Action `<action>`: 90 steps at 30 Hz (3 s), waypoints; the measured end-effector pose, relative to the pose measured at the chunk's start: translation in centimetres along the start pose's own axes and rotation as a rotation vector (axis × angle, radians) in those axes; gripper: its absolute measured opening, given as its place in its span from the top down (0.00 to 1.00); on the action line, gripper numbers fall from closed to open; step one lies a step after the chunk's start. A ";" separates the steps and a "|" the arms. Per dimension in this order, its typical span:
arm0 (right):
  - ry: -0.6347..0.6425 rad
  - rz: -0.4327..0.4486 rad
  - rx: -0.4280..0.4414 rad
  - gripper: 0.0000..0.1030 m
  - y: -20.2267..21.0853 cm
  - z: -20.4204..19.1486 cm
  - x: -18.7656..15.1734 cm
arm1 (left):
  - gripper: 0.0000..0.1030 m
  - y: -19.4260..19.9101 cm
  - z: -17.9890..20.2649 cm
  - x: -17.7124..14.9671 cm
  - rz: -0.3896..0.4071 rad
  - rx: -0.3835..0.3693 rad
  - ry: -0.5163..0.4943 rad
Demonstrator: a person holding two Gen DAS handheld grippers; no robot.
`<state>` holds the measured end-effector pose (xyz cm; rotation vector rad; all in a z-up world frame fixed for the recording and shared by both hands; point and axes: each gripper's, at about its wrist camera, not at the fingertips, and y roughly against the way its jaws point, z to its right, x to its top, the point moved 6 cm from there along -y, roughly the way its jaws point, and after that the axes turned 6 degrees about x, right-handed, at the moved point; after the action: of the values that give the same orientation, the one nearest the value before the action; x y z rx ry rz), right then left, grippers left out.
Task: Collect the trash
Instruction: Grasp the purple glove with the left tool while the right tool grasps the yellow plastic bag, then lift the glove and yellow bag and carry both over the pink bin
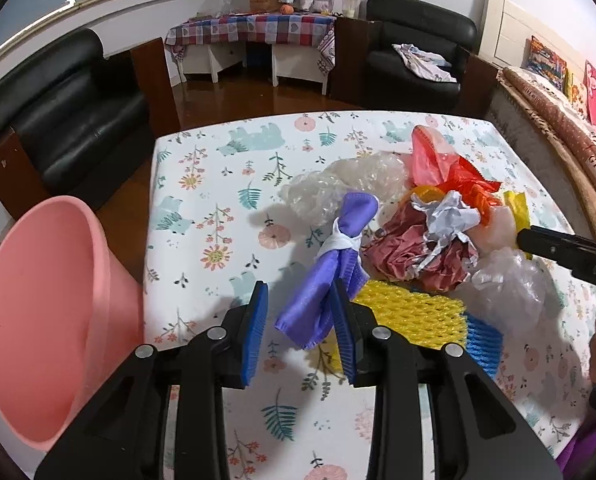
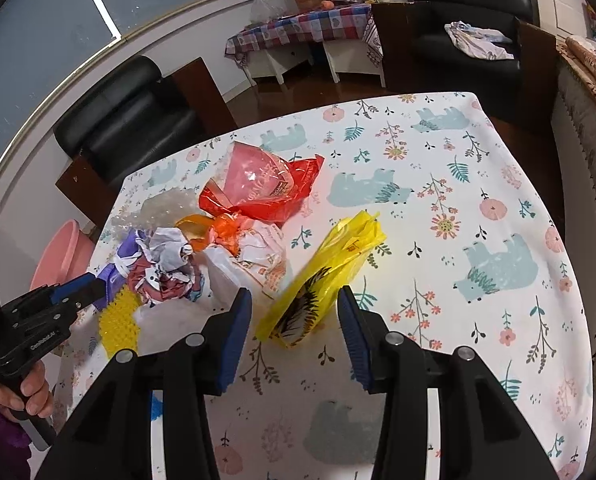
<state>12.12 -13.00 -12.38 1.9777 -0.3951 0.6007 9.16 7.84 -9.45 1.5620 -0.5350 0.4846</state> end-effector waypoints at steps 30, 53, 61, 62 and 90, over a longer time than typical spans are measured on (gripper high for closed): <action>0.088 -0.063 0.006 0.90 1.5 0.3 -1.8 | 0.89 3.6 0.5 -4.4 -0.066 0.049 0.148; 0.127 -0.107 -0.014 0.62 1.1 0.0 -2.7 | 0.85 3.3 1.4 -4.4 -0.078 0.068 0.123; 0.109 -0.106 -0.010 0.85 0.8 0.5 -2.9 | 0.85 3.4 1.6 -4.4 -0.058 0.054 0.117; 0.108 -0.102 -0.009 0.89 0.9 0.5 -2.9 | 0.85 3.5 1.6 -4.4 -0.055 0.051 0.118; 0.336 0.118 0.190 0.92 3.5 -13.3 2.9 | 0.88 10.3 -5.6 -1.9 0.190 0.163 0.306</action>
<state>9.47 -2.82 -3.07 1.9929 -0.2540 1.0615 1.50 13.13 -2.11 1.5606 -0.4160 0.9150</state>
